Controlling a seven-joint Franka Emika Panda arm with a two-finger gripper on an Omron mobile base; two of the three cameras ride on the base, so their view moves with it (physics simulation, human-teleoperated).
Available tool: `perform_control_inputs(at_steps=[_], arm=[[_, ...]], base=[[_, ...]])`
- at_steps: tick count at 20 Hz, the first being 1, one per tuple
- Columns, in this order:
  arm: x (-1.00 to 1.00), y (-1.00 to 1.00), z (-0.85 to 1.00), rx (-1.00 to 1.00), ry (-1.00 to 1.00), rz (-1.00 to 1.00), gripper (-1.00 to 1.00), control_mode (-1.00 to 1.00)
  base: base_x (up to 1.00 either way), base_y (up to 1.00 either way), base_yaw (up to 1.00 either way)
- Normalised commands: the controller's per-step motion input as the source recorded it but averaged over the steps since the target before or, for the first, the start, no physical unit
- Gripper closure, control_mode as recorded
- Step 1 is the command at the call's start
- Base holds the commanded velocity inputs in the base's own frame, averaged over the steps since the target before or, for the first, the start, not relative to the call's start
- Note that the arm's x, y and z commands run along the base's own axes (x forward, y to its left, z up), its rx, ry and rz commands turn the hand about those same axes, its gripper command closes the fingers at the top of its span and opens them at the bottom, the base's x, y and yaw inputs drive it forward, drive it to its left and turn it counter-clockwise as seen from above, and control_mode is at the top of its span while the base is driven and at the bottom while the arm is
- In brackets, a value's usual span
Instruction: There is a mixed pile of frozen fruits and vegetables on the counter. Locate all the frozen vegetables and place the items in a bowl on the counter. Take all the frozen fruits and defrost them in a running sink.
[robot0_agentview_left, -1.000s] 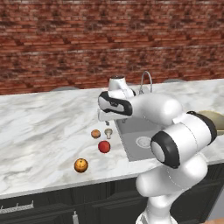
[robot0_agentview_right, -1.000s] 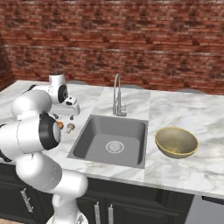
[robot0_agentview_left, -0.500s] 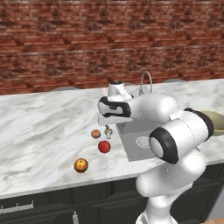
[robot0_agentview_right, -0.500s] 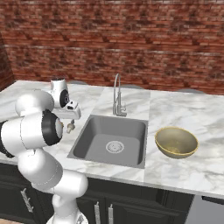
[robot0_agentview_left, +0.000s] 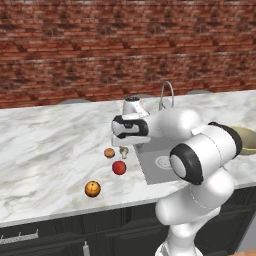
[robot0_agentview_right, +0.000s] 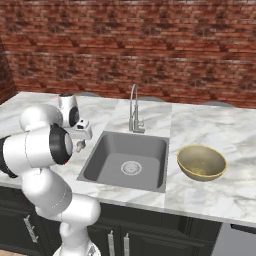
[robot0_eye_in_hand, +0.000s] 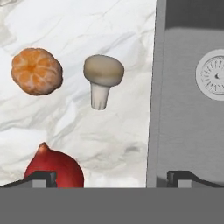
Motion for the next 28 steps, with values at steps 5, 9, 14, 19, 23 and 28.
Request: perform_control_inputs(at_steps=[5,9,14,19,23,28], arm=[[0.22,0.06,-0.25,0.0,0.0,0.01,-1.0,-1.0],[0.27,0.0,-0.24,0.0,0.0,0.04,-1.0,-1.0],[0.26,0.16,-0.16,-0.01,0.0,0.01,-1.0,-1.0],[0.14,0.19,-0.09,-0.02,0.0,0.0,-1.0,-1.0],[0.01,-0.14,-0.21,0.0,0.0,0.0,-1.0,-1.0],[0.05,-0.17,-0.22,0.0,0.0,0.0,-1.0,-1.0]], base=[[0.0,0.0,0.0],[0.0,0.0,0.0],[0.0,0.0,0.0],[0.0,0.0,0.0],[0.0,0.0,0.0],[0.0,0.0,0.0]])
